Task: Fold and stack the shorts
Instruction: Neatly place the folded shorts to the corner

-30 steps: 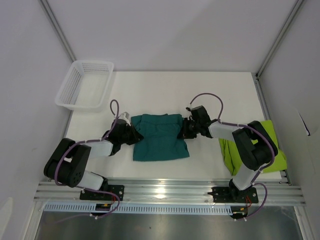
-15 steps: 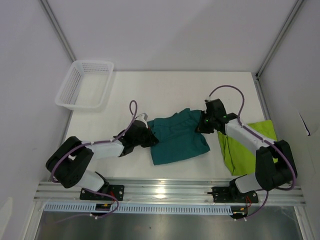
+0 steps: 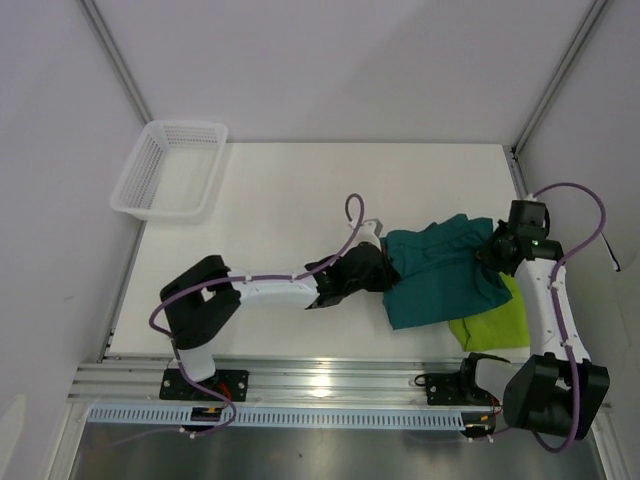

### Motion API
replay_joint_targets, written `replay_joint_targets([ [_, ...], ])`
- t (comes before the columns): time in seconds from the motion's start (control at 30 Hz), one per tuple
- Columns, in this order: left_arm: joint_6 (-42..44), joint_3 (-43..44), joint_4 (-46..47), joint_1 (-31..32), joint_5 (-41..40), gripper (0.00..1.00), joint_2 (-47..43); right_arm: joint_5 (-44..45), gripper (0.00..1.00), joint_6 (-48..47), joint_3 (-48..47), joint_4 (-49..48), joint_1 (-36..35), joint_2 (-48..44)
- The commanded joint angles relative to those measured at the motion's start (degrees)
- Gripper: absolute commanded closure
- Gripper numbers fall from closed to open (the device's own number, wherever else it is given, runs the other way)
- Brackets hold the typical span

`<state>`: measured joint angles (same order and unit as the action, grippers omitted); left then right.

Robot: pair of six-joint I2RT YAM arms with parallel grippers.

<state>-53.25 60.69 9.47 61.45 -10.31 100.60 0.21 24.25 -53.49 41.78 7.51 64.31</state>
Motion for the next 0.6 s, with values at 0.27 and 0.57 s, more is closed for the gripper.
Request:
replay_joint_targets([
  [0.27,5.3,22.4,2.9,8.7,-4.1,1.00,16.3,8.4,1.00,-1.6,-4.2,-1.4,16.9,-2.3],
  [0.57,10.2,34.7,4.0,9.8,-2.8,1.00,25.5,5.6,1.00,0.1,-3.2,-9.6,26.9,-1.7],
])
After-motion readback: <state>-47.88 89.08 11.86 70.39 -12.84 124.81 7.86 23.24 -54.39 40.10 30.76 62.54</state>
